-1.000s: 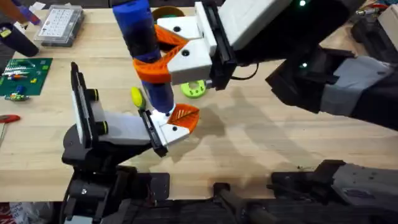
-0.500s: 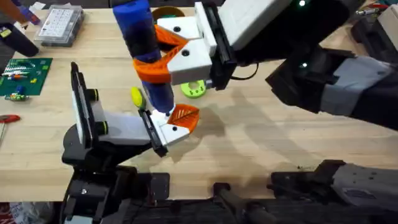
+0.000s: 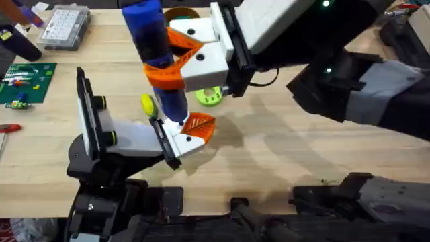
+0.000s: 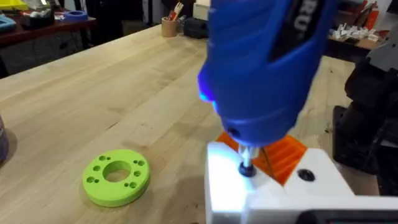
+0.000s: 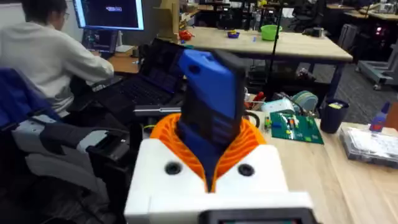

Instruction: Pick up the gripper from the table and insert it into the empty holder that is missing its gripper. Then pick up a screw, insert it into the mounting hole, and use the screwdriver to tighten it. Finally, clean up the table by picking up the vegetable and placing it into the bucket.

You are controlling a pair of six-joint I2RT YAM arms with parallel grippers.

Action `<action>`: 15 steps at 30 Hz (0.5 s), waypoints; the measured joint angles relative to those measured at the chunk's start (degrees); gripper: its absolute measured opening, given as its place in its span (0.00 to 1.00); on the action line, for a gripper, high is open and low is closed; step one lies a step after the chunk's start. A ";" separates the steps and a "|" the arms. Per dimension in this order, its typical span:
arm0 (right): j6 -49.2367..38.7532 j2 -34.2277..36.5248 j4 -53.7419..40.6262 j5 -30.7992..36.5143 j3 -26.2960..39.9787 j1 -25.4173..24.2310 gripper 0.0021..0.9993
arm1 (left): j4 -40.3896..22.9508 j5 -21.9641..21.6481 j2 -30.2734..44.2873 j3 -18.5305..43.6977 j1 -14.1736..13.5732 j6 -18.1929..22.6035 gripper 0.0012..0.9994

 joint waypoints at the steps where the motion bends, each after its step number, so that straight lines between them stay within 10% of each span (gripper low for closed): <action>1: 0.00 0.12 -0.04 0.02 0.00 0.00 0.02 | 0.00 0.00 0.00 0.01 0.00 0.00 0.00; 15: 0.02 0.94 -0.02 0.21 0.00 0.00 0.02 | 0.00 -0.22 0.00 0.00 0.00 -0.24 0.00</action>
